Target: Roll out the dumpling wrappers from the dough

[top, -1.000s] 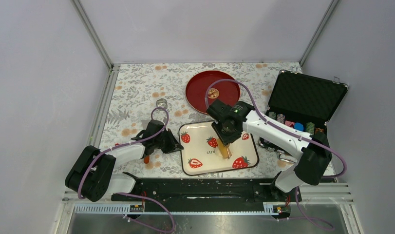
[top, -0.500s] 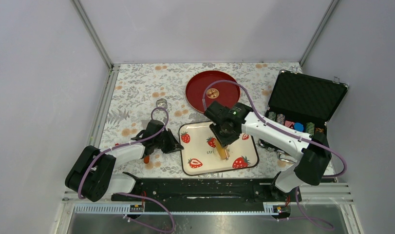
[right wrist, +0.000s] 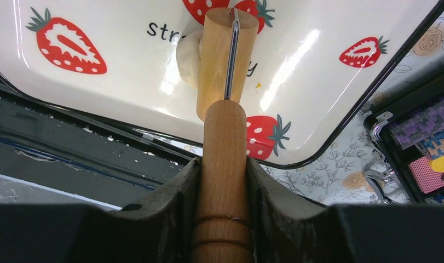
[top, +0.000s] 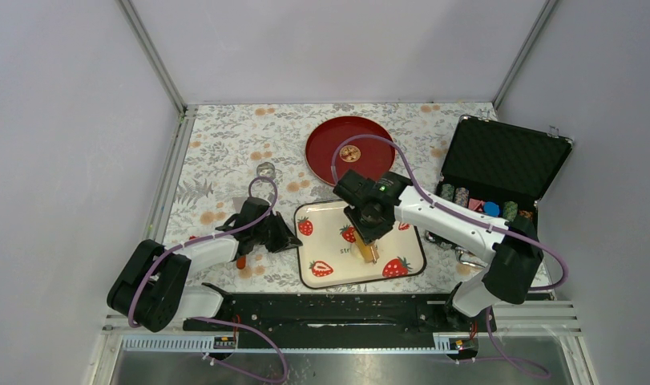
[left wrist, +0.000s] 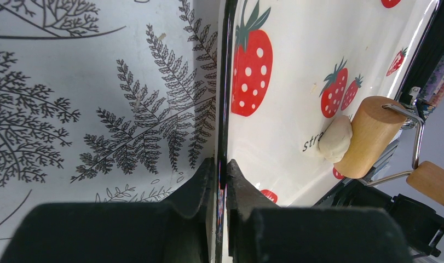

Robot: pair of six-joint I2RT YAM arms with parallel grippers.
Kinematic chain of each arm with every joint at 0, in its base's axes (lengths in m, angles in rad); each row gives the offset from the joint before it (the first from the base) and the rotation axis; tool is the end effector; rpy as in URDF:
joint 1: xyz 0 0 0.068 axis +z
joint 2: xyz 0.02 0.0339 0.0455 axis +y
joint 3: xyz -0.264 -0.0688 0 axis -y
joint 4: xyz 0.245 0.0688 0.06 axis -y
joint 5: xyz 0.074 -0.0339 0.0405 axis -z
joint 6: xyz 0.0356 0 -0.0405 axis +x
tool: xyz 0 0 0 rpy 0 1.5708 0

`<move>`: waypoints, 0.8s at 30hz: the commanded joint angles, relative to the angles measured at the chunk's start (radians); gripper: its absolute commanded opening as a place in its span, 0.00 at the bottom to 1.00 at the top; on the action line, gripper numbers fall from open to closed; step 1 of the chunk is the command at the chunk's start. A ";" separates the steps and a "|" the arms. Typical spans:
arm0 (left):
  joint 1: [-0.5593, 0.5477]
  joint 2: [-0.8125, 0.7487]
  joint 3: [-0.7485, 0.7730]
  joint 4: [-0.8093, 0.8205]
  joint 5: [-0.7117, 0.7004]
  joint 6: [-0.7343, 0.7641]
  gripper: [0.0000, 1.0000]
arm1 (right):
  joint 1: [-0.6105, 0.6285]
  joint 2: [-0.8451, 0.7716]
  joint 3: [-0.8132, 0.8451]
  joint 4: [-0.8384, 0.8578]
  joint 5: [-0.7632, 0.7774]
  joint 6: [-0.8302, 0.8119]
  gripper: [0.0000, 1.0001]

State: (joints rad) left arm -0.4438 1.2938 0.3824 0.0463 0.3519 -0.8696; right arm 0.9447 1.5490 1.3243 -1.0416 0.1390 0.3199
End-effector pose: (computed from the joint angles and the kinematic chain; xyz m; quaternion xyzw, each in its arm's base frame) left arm 0.1889 -0.1034 0.1288 -0.1361 0.9158 -0.3378 0.1692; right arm 0.1793 0.2396 0.2771 -0.2930 0.9416 0.0340 0.1626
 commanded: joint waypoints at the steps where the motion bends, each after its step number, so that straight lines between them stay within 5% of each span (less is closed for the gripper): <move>1: 0.005 0.002 -0.002 0.055 0.019 -0.013 0.00 | 0.035 0.030 -0.035 0.090 -0.136 0.043 0.00; 24: 0.005 0.006 0.000 0.057 0.022 -0.013 0.00 | 0.070 0.074 0.064 0.090 -0.205 0.077 0.00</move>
State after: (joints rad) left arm -0.4438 1.2938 0.3820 0.0460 0.3527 -0.8696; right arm 0.9707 1.5826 1.3647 -1.0622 0.1402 0.3386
